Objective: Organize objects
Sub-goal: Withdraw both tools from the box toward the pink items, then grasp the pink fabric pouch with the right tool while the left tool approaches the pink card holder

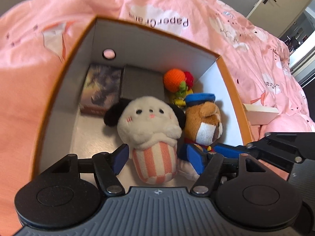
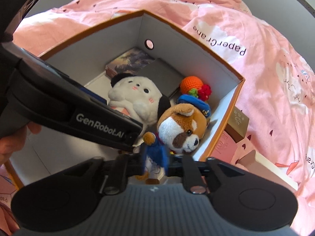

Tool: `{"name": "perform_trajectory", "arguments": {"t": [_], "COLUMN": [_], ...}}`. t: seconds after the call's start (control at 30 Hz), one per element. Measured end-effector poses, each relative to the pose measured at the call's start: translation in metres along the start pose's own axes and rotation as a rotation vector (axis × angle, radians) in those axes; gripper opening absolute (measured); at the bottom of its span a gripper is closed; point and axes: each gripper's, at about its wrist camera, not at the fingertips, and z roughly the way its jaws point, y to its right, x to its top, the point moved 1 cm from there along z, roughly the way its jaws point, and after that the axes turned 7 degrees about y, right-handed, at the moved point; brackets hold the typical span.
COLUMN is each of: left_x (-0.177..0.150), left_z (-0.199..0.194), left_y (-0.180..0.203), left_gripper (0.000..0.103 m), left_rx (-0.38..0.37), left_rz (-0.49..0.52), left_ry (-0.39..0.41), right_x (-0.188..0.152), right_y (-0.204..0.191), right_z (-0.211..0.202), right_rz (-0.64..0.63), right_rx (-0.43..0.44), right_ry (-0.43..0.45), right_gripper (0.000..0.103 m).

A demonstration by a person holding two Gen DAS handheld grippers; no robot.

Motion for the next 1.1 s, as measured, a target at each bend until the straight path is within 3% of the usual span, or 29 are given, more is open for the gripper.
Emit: {"name": "perform_trajectory", "arguments": {"t": [0.13, 0.27, 0.47, 0.6, 0.77, 0.87, 1.0, 1.1], "left_x": [0.002, 0.008, 0.017, 0.017, 0.012, 0.006, 0.001, 0.0], "left_z": [-0.015, -0.028, -0.045, -0.046, -0.041, -0.037, -0.03, -0.025], "left_y": [0.006, 0.008, 0.024, 0.045, 0.08, 0.1, 0.12, 0.128], "left_gripper": [0.079, 0.074, 0.067, 0.062, 0.057, 0.055, 0.053, 0.053], "left_rx": [0.008, -0.045, -0.143, -0.189, -0.22, -0.215, -0.211, -0.191], "left_rz": [0.039, 0.042, 0.118, 0.208, 0.369, 0.435, 0.508, 0.545], "left_ry": [0.048, 0.103, 0.183, 0.177, 0.161, 0.152, 0.124, 0.119], "right_x": [-0.001, -0.004, -0.024, -0.05, -0.088, -0.104, -0.105, -0.098], "right_y": [0.001, 0.007, 0.043, 0.072, 0.098, 0.097, 0.093, 0.095], "right_z": [-0.019, -0.042, -0.084, -0.107, -0.1, -0.082, -0.055, -0.041], "right_rz": [0.025, 0.081, 0.331, 0.489, 0.65, 0.695, 0.743, 0.729], "right_rx": [-0.012, -0.038, -0.108, -0.211, -0.24, -0.193, -0.135, -0.147], "right_ry": [0.047, 0.119, 0.288, 0.352, 0.313, 0.268, 0.241, 0.212], "right_gripper": [0.036, 0.042, 0.041, 0.04, 0.04, 0.042, 0.049, 0.051]}}
